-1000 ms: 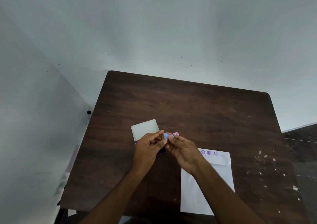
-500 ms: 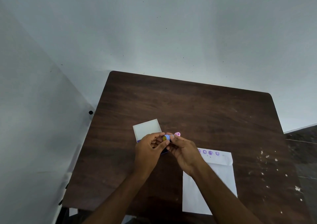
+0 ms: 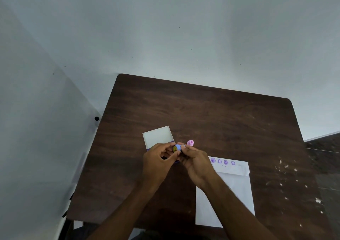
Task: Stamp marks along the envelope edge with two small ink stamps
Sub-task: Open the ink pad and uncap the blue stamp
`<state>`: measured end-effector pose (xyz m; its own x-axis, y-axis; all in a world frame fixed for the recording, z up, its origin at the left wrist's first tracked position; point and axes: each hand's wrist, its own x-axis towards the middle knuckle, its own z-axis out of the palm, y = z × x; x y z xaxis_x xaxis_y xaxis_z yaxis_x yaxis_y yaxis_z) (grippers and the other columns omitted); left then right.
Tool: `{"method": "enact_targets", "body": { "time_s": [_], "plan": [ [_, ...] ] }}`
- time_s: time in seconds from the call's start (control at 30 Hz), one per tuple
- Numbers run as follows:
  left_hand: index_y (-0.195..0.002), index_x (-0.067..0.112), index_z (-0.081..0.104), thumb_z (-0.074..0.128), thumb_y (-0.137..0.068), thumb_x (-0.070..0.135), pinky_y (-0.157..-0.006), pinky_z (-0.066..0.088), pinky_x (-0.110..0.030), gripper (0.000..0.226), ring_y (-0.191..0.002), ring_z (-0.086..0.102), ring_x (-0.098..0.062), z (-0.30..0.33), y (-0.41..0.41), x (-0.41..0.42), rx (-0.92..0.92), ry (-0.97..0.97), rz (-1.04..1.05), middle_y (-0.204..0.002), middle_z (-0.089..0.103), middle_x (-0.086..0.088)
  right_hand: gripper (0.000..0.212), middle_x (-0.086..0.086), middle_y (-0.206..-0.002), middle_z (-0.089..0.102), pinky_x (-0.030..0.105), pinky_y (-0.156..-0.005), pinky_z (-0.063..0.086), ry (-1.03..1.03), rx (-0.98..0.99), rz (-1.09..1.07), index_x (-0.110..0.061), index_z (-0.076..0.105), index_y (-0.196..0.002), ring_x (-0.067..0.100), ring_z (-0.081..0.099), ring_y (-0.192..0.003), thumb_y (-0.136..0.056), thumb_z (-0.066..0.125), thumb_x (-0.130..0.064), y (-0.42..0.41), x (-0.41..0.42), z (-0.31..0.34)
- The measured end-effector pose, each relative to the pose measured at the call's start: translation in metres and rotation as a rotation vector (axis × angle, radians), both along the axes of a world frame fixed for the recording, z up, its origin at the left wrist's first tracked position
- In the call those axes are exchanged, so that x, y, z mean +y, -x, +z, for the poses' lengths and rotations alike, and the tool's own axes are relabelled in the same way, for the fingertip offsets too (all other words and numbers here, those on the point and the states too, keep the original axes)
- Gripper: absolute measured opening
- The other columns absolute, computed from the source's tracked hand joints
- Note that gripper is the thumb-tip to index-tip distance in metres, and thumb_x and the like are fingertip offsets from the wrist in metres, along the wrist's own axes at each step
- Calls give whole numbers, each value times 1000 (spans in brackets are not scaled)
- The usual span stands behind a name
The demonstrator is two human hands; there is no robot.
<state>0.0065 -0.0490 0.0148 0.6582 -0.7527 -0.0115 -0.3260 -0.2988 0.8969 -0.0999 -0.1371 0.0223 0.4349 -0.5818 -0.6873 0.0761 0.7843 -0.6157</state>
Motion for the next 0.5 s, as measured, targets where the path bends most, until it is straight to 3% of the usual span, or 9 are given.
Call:
{"method": "enact_targets", "body": {
  "time_s": [0.13, 0.23, 0.37, 0.5],
  "plan": [
    [-104, 17, 73, 78, -76, 26, -79, 48, -6, 30, -82, 64, 2, 2, 0, 1, -40, 10, -9, -93, 69, 12, 27, 25, -111, 69, 35, -90, 56, -3, 13, -9, 6, 64, -115, 29, 68, -97, -94, 54, -7, -1, 0, -1],
    [-104, 19, 73, 80, -75, 21, -80, 49, -8, 30, -83, 64, 4, 2, -3, 3, -29, 18, 8, -94, 67, 16, 25, 24, -107, 70, 35, -86, 54, 22, 0, -37, 8, 65, -112, 27, 67, -91, -94, 52, -5, -1, -1, 1],
    [-103, 14, 72, 81, -73, 11, -74, 52, -11, 31, -79, 69, -1, 0, -6, 8, 133, 36, 52, -92, 72, 7, 22, 17, -96, 72, 34, -79, 53, -9, -39, -66, 4, 71, -99, 24, 65, -86, -94, 51, -4, 0, -3, 5],
    [-104, 17, 71, 79, -74, 9, -76, 54, -14, 32, -83, 70, 0, -7, -11, 16, 264, 13, 92, -93, 74, 9, 20, 17, -91, 71, 35, -81, 53, -94, -85, -76, 5, 70, -99, 23, 65, -80, -94, 52, -4, -1, -1, 9]
  ]
}}
